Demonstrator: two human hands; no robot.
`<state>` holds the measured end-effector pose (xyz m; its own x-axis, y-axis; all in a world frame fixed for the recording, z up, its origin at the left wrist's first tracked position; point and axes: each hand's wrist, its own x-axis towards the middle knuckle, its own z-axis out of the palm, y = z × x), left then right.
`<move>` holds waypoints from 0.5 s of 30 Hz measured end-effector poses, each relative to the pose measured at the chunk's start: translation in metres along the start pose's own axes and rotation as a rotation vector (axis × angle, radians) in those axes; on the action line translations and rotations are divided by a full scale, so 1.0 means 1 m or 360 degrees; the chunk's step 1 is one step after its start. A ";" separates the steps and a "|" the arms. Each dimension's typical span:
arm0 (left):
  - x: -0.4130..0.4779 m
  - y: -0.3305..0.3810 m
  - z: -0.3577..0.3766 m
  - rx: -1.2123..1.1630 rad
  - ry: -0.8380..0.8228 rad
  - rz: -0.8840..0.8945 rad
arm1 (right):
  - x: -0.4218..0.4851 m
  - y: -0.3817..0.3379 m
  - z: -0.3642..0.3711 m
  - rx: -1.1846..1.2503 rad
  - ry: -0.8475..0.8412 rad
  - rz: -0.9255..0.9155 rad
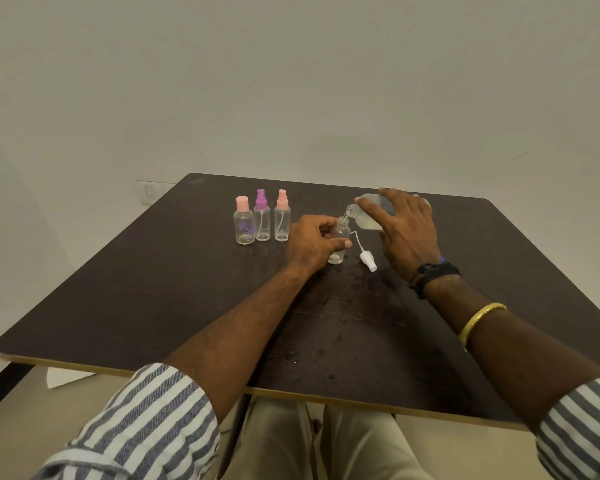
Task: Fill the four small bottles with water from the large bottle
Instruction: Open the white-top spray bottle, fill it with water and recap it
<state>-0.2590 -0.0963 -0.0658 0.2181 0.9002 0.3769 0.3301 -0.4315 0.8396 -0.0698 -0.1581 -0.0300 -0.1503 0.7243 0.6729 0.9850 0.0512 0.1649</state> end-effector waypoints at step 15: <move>-0.001 -0.003 -0.003 -0.0007 0.0002 0.0009 | 0.000 -0.002 0.001 -0.0049 0.0007 -0.0008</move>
<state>-0.2629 -0.0962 -0.0675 0.2188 0.8978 0.3823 0.3245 -0.4364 0.8392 -0.0712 -0.1576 -0.0311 -0.1555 0.7212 0.6750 0.9812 0.0335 0.1902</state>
